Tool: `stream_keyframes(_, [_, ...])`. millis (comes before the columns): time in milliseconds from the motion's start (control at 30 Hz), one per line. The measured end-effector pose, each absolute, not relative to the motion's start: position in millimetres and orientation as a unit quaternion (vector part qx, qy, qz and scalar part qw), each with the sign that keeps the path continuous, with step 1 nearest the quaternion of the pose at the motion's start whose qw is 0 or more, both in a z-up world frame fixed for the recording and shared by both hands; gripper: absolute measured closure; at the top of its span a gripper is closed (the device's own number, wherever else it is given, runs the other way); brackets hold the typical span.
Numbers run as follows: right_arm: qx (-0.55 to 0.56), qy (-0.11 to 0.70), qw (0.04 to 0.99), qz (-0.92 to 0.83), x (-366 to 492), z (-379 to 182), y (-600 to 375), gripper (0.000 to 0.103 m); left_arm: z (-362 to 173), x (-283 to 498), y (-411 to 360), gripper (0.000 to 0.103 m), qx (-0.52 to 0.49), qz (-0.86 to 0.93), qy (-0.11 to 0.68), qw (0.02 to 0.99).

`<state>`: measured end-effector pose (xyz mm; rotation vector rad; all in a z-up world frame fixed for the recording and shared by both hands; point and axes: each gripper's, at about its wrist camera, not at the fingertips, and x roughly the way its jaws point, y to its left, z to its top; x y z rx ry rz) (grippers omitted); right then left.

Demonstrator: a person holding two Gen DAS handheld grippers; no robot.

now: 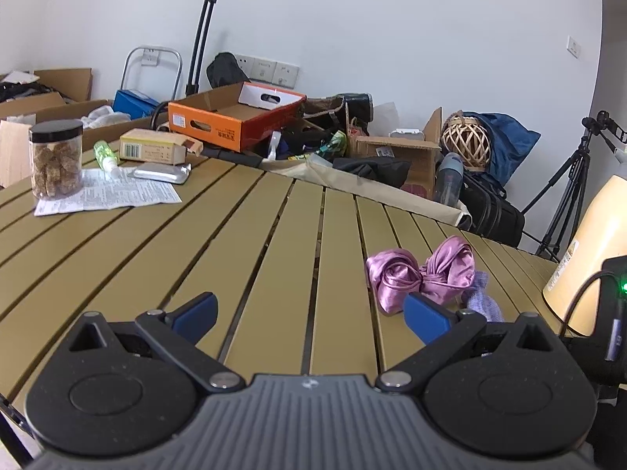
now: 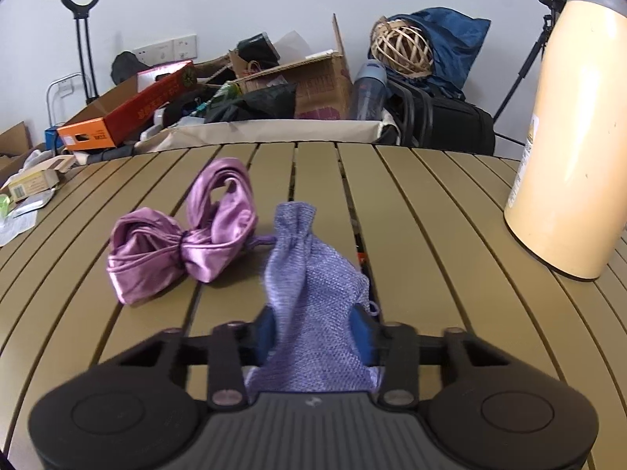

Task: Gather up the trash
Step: 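Close the right gripper on the lilac drawstring pouch and lift it, then close the left gripper on the pink satin cloth and lift it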

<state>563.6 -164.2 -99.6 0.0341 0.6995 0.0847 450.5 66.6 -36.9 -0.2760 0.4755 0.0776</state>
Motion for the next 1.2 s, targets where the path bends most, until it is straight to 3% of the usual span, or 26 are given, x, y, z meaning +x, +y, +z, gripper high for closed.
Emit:
stream_keyframes(33, [0.024,0.347,0.937,0.041,563,-101,-165,0.100,-38,452,67,0.000,-0.139,0.037,0.238,0.961])
stream_keyframes(733, [0.126,0.178,0.976,-0.006,444,-87,-269,0.101,-48,452,30,0.000,-0.112,0.006,0.244,0.963])
stream_keyframes(1067, [0.199,0.133,0.970,-0.037,437,-82,-336,0.101,-42,462,11,0.000,-0.123,0.002,0.248,0.961])
stream_keyframes(1200, [0.224,0.129,0.965,-0.040,436,-84,-350,0.101,-33,481,-10,0.000,-0.072,0.005,0.245,0.967])
